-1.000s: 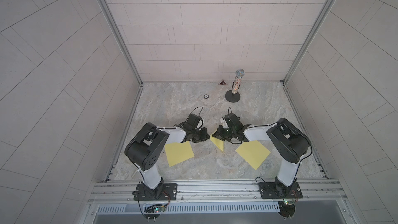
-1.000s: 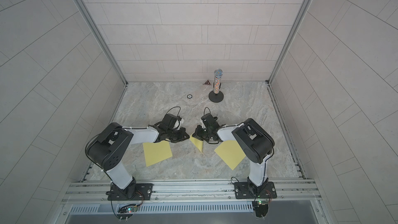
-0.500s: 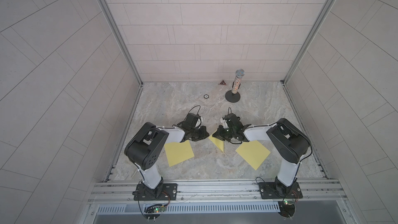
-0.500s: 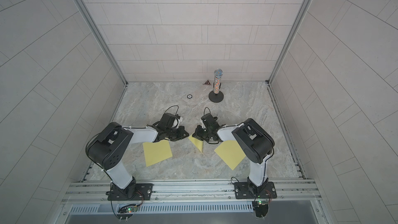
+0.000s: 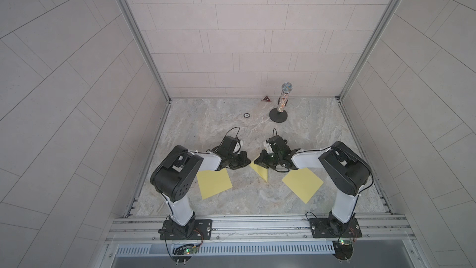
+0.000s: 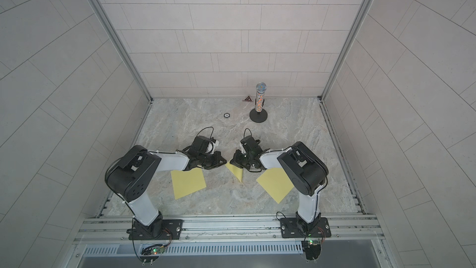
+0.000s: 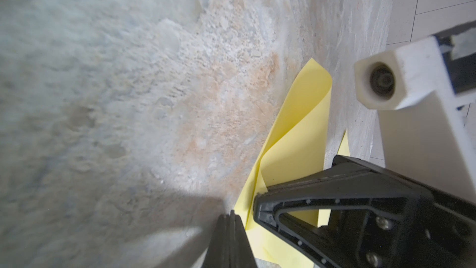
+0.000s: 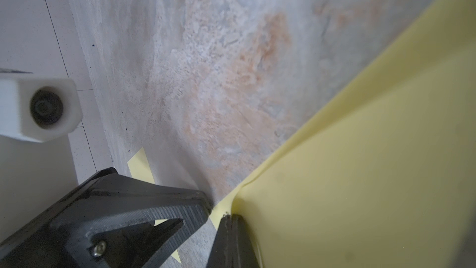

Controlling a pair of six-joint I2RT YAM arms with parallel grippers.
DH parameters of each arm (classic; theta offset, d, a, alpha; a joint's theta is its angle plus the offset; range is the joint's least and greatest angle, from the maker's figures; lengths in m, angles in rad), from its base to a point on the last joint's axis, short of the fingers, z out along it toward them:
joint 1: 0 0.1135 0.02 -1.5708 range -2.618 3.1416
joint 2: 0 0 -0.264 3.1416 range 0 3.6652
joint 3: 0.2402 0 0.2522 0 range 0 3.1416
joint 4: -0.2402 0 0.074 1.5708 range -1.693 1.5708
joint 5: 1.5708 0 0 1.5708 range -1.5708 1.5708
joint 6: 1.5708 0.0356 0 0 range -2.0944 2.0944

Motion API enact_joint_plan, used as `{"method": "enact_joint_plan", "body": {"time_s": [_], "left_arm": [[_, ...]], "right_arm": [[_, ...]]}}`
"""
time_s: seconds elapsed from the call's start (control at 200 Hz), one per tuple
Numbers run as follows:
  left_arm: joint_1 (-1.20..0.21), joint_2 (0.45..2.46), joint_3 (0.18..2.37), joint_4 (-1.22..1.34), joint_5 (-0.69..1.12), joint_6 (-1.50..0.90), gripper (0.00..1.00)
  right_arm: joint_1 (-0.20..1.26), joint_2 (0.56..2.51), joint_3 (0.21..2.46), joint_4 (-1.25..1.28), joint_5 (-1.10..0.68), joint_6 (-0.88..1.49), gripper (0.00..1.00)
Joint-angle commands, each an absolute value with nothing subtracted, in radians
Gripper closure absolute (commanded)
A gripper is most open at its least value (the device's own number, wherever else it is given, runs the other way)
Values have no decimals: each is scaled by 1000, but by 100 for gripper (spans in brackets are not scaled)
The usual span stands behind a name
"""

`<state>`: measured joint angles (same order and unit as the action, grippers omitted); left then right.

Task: Fold the square paper diagonally
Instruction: Fold the paper at the center of the board.

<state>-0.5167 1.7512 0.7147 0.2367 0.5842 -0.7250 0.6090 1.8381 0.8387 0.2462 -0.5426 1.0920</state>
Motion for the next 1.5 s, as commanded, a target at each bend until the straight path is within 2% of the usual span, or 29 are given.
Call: {"method": "enact_joint_plan", "body": {"time_s": [0.0,0.846,1.496], "left_arm": [[-514,1735,699,243,592,-719,100],[-515,1694,687,258,617,-752,100],[-523,1745,678,264,623,-749,100]], "right_arm": [[619,1835,828,159,-504,1081,100],[624,1833,818,166,-494,1081,100],[625,1834,818,168,-492,1083,100]]}}
